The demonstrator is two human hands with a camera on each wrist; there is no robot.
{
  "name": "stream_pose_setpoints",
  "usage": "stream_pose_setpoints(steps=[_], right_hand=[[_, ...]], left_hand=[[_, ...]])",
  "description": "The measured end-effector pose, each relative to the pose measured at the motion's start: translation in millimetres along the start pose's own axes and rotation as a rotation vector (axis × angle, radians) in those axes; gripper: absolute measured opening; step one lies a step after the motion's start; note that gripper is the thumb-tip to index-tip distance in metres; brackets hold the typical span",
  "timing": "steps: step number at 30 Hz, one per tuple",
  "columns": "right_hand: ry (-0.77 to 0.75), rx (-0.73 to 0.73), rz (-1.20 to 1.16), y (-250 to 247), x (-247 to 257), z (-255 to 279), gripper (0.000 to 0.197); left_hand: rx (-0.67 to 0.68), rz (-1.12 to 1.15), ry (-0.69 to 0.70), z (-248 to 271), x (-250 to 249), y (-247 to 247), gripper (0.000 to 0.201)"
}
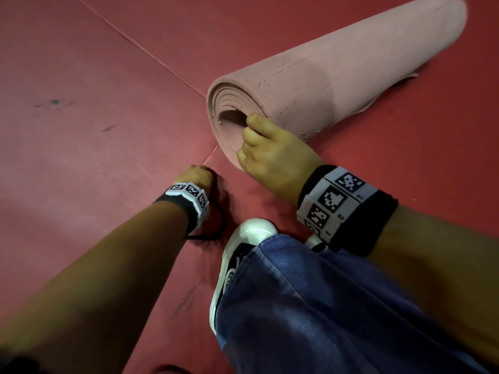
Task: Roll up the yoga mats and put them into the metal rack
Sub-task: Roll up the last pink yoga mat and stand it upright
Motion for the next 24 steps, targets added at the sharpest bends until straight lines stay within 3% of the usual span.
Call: stream_pose_setpoints(steps=[2,4,9,15,20,24], right_hand=[[-0.023,0.033,-0.010,1,0,3,0.025],[-0.032,0.063,-0.023,-4,-3,6,0.028],[-0.006,0.111,0.064,-40,-32,8,0.012],[0.183,0.046,-0.015,-107,-95,35,0.022],[0.344,0.063,-0.063,-161,-136,76,0.034],[0.490,0.046,-0.072,-201,-171,114,0.018]], left_hand=[[-0.081,-0.070,0.081,5,-1,-4,0.030],[-0.158,0.012,0.110,13,-6,-16,0.034],[-0.262,0.093,0.173,41,-44,-72,0.046],[-0.356,0.111,0.249,116,-96,-149,0.044],[-0.383,0.105,0.542,199,-149,-196,0.037],[-0.456,0.098,0.624,265,-198,-218,0.033]])
Point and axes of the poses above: each hand's wrist, its own z-axis away from the middle knuckle, its own y-axis out of the palm, x = y × z, the point moved 1 cm from there along -z, towards the middle knuckle, and after that the axes turned 10 degrees about y, right-handed, at the moved point
